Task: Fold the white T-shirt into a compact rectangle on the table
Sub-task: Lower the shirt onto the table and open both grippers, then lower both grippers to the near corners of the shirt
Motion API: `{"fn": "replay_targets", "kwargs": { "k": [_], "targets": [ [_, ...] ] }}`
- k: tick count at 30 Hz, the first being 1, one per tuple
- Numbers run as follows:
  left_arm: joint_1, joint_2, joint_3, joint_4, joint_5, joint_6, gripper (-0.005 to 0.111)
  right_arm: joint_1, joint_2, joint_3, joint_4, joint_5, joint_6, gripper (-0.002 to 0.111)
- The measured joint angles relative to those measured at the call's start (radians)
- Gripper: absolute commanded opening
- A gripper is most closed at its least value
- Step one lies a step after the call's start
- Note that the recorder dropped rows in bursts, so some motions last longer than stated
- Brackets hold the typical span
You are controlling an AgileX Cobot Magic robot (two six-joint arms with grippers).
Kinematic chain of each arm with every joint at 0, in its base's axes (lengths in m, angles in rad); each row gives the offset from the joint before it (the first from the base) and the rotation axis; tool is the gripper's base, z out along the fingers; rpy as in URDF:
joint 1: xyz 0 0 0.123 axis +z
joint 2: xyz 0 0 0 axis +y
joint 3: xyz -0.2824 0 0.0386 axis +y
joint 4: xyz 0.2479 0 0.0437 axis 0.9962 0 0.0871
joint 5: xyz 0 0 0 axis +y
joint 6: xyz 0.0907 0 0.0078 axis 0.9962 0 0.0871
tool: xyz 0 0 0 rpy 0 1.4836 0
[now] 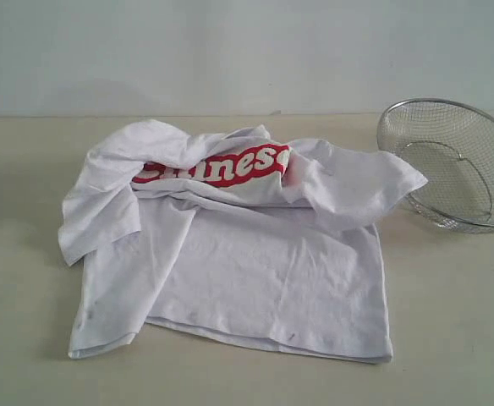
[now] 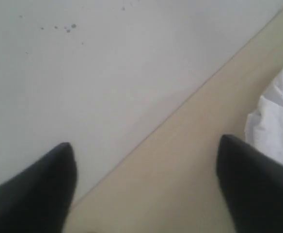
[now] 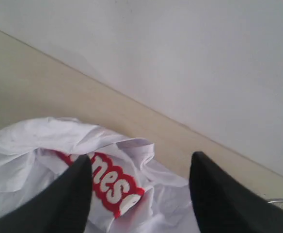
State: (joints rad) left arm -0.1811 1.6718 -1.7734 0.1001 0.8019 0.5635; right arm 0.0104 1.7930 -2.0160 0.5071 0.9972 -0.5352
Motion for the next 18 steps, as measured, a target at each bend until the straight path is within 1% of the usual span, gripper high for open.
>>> {"fn": "replay_targets", "kwargs": {
  "k": [2, 3, 4, 6, 8, 11, 15, 18],
  "targets": [
    [0.000, -0.004, 0.000, -0.038, 0.053, -0.016, 0.022, 0.000, 0.000, 0.000, 0.028, 0.048, 0.004, 0.026],
    [0.000, -0.006, 0.000, -0.059, 0.085, -0.021, 0.018, 0.000, 0.000, 0.000, 0.045, 0.069, 0.004, 0.020],
    [0.000, -0.006, 0.000, -0.093, 0.112, -0.021, 0.014, 0.000, 0.000, 0.000, 0.061, 0.091, 0.004, 0.011],
    [0.000, -0.010, 0.000, -0.177, 0.195, 0.019, 0.013, 0.000, 0.000, 0.000, 0.098, 0.151, 0.000, -0.001],
    [0.000, -0.012, 0.000, -0.270, 0.272, 0.084, 0.013, 0.000, 0.000, 0.000, 0.121, 0.196, -0.002, 0.000],
    [0.000, -0.016, 0.000, -0.391, 0.346, 0.138, 0.013, 0.000, 0.000, 0.002, 0.129, 0.214, 0.000, 0.000],
    [0.000, -0.033, 0.002, -0.467, 0.399, 0.130, 0.013, 0.000, -0.021, 0.060, 0.135, 0.217, 0.002, 0.000],
    [0.000, -0.041, 0.019, -0.508, 0.407, 0.123, 0.013, 0.000, -0.061, 0.148, 0.144, 0.217, 0.000, 0.000]
  ]
}}
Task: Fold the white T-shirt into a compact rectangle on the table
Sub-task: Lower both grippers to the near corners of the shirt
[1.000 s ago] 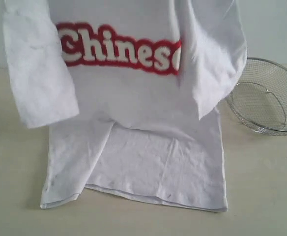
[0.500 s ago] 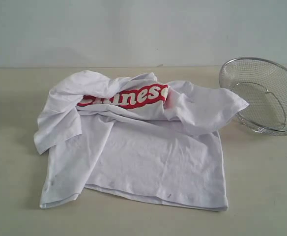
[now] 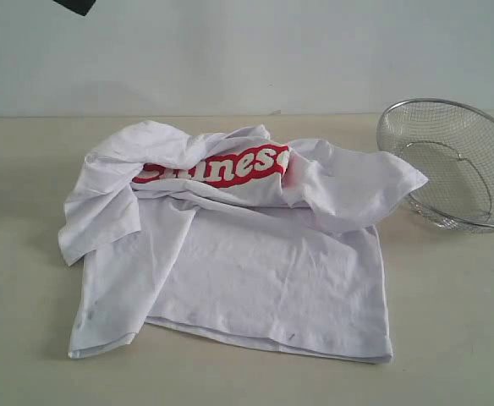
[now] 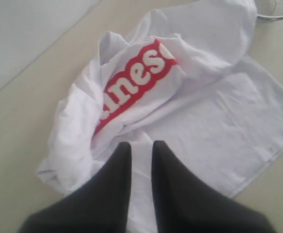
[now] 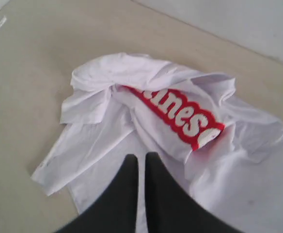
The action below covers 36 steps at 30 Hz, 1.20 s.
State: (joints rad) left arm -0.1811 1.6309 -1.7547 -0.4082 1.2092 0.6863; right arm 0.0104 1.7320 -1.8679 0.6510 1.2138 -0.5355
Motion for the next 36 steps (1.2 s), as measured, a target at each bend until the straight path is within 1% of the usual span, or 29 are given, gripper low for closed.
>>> {"fn": "replay_targets", "kwargs": {
  "k": [3, 6, 8, 10, 13, 17, 19, 21, 26, 31, 36],
  "targets": [
    [0.000, -0.008, 0.072, -0.063, 0.005, -0.002, 0.013, 0.000, -0.052, 0.137, 0.046, 0.000, -0.027, 0.000],
    [0.000, -0.008, 0.172, -0.145, 0.007, 0.013, 0.013, 0.002, -0.091, 0.299, 0.129, 0.002, -0.081, 0.000],
    [0.000, -0.008, 0.237, -0.186, 0.009, 0.018, 0.013, 0.008, -0.102, 0.389, 0.153, -0.015, -0.106, 0.000],
    [0.000, -0.008, 0.300, -0.204, 0.009, 0.029, 0.011, 0.019, -0.106, 0.472, 0.161, -0.046, -0.122, 0.000],
    [0.000, -0.008, 0.394, -0.212, 0.009, 0.032, 0.005, 0.048, -0.106, 0.601, 0.162, -0.103, -0.138, 0.000],
    [0.000, -0.008, 0.535, -0.216, 0.009, 0.032, 0.005, 0.117, -0.106, 0.733, 0.156, -0.200, -0.145, 0.000],
    [0.000, -0.008, 0.602, -0.216, -0.019, 0.039, 0.005, 0.148, -0.106, 0.789, 0.145, -0.257, -0.145, 0.000],
    [0.000, -0.009, 0.671, -0.216, -0.076, 0.048, 0.005, 0.170, -0.106, 0.846, 0.135, -0.326, -0.142, 0.000],
    [0.000, -0.009, 0.798, -0.232, -0.215, 0.067, 0.005, 0.179, -0.106, 0.949, 0.121, -0.438, -0.138, 0.000],
    [0.000, -0.009, 0.880, -0.306, -0.315, 0.068, 0.005, 0.179, -0.106, 1.019, 0.121, -0.503, -0.136, 0.000],
    [0.000, -0.009, 0.926, -0.322, -0.386, 0.070, 0.005, 0.179, -0.106, 1.070, 0.121, -0.571, -0.134, 0.000]
  ]
}}
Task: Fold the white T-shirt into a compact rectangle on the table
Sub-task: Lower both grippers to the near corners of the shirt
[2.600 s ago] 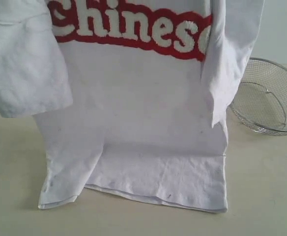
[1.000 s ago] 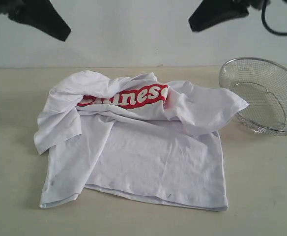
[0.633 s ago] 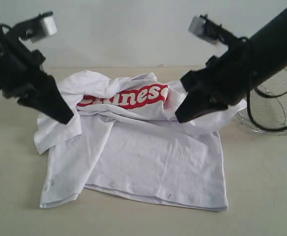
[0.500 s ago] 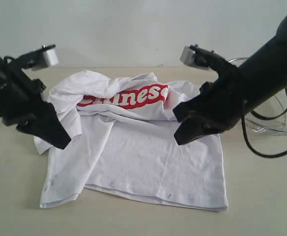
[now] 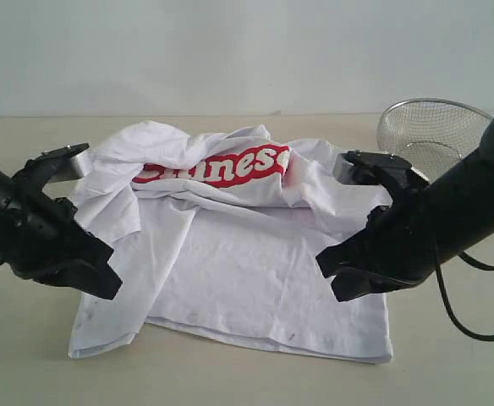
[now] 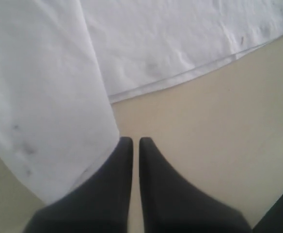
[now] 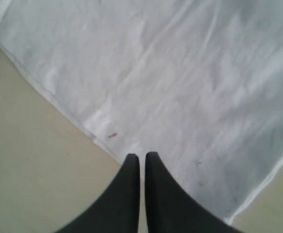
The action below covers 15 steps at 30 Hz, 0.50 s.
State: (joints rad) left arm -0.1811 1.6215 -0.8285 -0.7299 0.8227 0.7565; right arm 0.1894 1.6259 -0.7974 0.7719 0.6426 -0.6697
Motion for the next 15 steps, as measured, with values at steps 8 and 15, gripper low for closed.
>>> {"fn": "replay_targets", "kwargs": {
  "k": [8, 15],
  "targets": [
    [0.000, 0.000, 0.011, -0.045, -0.023, 0.004, 0.005, 0.002, 0.000, 0.035, 0.000, -0.071, 0.004, 0.000],
    [0.000, 0.000, 0.014, -0.052, -0.047, 0.013, 0.005, 0.009, 0.085, 0.036, 0.002, -0.075, 0.004, 0.000]
  ]
}}
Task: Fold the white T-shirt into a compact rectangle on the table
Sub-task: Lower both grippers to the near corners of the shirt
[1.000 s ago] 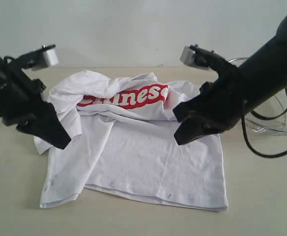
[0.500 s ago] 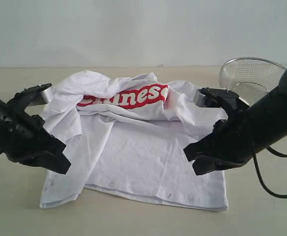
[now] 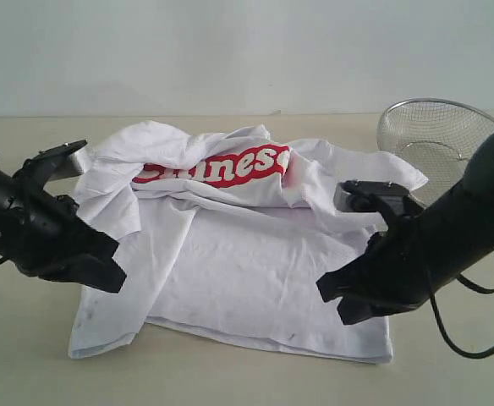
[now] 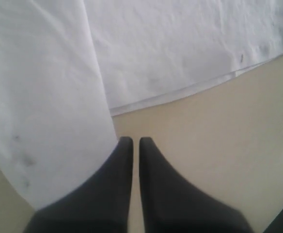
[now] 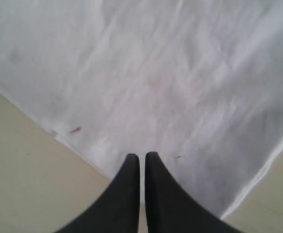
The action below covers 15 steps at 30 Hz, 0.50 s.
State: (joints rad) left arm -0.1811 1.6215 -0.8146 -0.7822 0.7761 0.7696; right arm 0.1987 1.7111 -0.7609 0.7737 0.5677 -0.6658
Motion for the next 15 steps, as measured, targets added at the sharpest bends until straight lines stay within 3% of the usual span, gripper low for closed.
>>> {"fn": "replay_targets", "kwargs": {
  "k": [7, 15],
  "targets": [
    [0.000, 0.005, 0.045, 0.000, -0.089, 0.027, 0.005, 0.000, 0.052, 0.004, 0.000, -0.026, 0.002, 0.000],
    [0.000, 0.139, 0.049, -0.006, -0.096, 0.028, 0.005, 0.000, 0.081, 0.004, -0.002, -0.030, 0.004, 0.000]
  ]
}}
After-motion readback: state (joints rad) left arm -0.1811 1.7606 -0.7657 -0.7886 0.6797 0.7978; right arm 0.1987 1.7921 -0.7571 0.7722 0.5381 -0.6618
